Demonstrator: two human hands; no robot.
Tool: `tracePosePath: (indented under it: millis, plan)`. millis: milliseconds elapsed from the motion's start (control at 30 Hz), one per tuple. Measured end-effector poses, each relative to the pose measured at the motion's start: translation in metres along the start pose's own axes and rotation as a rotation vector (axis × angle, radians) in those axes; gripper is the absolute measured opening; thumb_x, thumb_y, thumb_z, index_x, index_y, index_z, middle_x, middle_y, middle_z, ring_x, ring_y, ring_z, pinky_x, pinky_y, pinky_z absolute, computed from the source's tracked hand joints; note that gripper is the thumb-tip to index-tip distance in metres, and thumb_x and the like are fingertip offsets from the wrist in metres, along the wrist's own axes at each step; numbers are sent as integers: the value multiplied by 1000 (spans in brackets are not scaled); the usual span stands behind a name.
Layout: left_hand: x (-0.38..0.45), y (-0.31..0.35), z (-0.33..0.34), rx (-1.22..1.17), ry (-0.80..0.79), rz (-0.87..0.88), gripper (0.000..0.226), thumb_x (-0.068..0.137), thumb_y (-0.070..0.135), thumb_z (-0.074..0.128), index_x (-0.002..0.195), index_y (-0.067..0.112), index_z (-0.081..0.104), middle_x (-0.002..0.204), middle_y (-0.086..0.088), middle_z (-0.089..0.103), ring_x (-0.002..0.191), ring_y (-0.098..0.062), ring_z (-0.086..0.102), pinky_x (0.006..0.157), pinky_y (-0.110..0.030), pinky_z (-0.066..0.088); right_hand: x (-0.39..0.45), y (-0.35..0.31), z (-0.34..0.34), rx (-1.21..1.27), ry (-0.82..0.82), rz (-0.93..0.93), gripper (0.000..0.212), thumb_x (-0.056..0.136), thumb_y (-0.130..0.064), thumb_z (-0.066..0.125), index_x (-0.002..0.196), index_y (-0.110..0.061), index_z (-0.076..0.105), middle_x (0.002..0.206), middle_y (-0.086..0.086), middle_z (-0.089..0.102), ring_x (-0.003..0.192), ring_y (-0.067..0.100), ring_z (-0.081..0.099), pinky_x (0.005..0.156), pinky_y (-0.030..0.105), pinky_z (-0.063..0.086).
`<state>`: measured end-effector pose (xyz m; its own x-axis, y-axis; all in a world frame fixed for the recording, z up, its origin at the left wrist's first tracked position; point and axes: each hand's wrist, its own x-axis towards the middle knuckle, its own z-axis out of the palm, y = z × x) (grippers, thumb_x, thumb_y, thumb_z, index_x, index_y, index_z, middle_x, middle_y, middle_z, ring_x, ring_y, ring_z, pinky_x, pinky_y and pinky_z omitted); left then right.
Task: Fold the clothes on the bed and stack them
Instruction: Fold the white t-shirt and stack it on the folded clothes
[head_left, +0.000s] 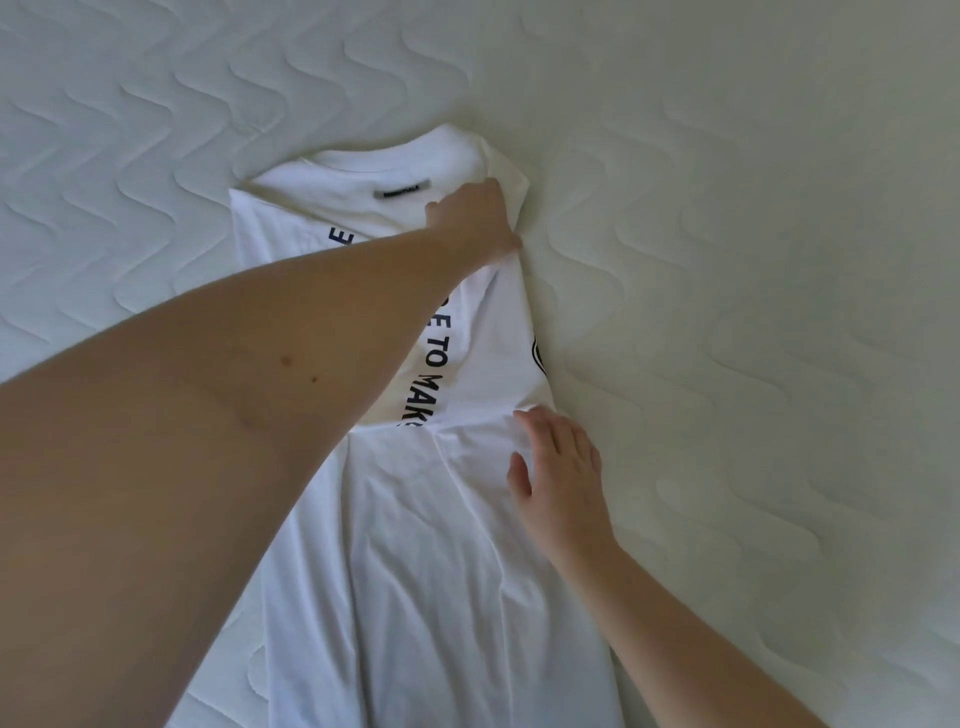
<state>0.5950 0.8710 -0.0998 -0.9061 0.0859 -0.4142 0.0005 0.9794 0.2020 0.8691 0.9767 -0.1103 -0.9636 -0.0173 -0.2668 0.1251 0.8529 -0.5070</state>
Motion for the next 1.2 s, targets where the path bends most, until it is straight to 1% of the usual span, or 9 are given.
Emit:
tracePosePath:
  millis: [133, 300, 467, 567, 733, 833, 933, 1033, 1200]
  plan:
    - [18, 15, -14, -261, -81, 14, 29, 88, 33, 60, 67, 16, 49, 62, 3, 43, 58, -17, 46, 47, -25, 30, 1, 3, 0, 17, 14, 2, 46, 85, -16, 62, 130, -21, 56, 132, -1, 55, 123, 24, 51, 102, 37, 38]
    - [28, 16, -39, -557, -142, -14, 26, 99, 48, 49, 104, 27, 62, 70, 5, 44, 51, -10, 35, 35, -11, 24, 1, 7, -3, 60, 50, 33, 43, 86, -16, 65, 129, -17, 58, 127, 0, 59, 118, 24, 54, 100, 38, 41]
    - [41, 6, -37, -625, -77, -1, 19, 103, 43, 41, 103, 29, 55, 67, 4, 36, 43, -7, 33, 30, -10, 17, 9, 15, -13, 155, 52, 133, 45, 89, -14, 62, 134, -14, 54, 130, 4, 55, 121, 25, 50, 102, 37, 42]
    - [50, 2, -28, -590, -99, 5, 27, 98, 53, 46, 106, 30, 58, 78, 2, 47, 61, -9, 46, 41, -14, 31, 18, 20, -18, 293, 64, 255, 41, 92, -21, 62, 131, -13, 54, 119, 3, 56, 111, 23, 54, 96, 37, 46]
    - [56, -14, -34, -222, -327, -85, 88, 65, 75, 71, 130, 17, 58, 116, -7, 65, 99, -25, 62, 97, -42, 47, 44, 28, -23, 228, -31, 380, 24, 92, -45, 58, 101, -23, 57, 85, -8, 58, 82, 16, 56, 69, 33, 44]
    - [55, -25, -41, -257, -443, -29, 49, 70, 52, 82, 110, 27, 68, 110, 4, 70, 106, -24, 64, 96, -37, 47, 57, 32, -25, 105, -47, 395, 22, 94, -45, 56, 91, -22, 57, 75, -10, 56, 71, 16, 51, 61, 30, 33]
    - [55, -28, -39, -285, -189, 25, 25, 85, 36, 73, 106, 23, 71, 87, 6, 66, 79, -15, 61, 73, -24, 45, 60, 36, -25, 95, -42, 402, 23, 96, -43, 54, 92, -20, 58, 76, -6, 59, 72, 18, 53, 60, 30, 33]
    - [51, -25, -28, -372, -39, 48, 23, 92, 31, 64, 107, 14, 70, 77, 4, 59, 64, -10, 51, 55, -20, 36, 58, 35, -25, 44, -6, 378, 25, 98, -41, 50, 95, -18, 59, 78, -1, 62, 77, 22, 58, 59, 33, 40]
    - [28, -47, -21, -346, 13, 6, 49, 84, 55, 67, 114, 17, 55, 99, 5, 59, 85, -16, 57, 75, -30, 45, 49, 27, -25, -9, 169, 246, 20, 96, -29, 58, 106, -12, 60, 92, 6, 63, 84, 29, 59, 68, 37, 44]
